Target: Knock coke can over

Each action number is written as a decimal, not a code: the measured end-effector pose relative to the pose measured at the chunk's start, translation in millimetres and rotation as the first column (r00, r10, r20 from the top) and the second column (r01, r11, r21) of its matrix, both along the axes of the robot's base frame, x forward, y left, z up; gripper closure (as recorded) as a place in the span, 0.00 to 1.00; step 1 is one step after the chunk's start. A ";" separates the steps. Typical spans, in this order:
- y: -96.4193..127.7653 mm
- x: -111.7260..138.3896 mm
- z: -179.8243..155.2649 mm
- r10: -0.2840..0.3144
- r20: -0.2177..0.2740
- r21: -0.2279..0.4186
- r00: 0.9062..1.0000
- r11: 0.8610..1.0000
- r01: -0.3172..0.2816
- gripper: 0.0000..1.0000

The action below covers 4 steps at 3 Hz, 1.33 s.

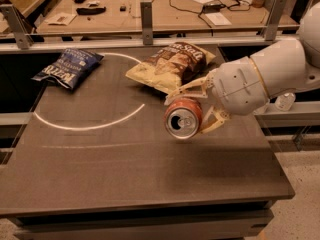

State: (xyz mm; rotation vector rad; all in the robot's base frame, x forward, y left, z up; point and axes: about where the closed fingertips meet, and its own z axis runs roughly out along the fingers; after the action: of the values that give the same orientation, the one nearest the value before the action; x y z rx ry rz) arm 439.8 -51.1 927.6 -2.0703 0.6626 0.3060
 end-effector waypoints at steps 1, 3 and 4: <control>-12.1 0.0 1.0 0.006 0.202 -0.077 0.979 0.997 0.009 1.00; -26.1 11.4 -9.2 0.188 0.331 -0.180 0.925 0.975 -0.134 1.00; -29.9 16.5 -29.5 0.235 0.327 -0.257 0.915 0.954 -0.154 1.00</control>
Offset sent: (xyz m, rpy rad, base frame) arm 0.0073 -0.0328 0.0016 -0.1534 -0.4744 0.2075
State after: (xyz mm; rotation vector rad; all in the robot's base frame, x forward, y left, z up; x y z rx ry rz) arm 456.3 -81.0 898.1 -2.3377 0.2788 -0.0388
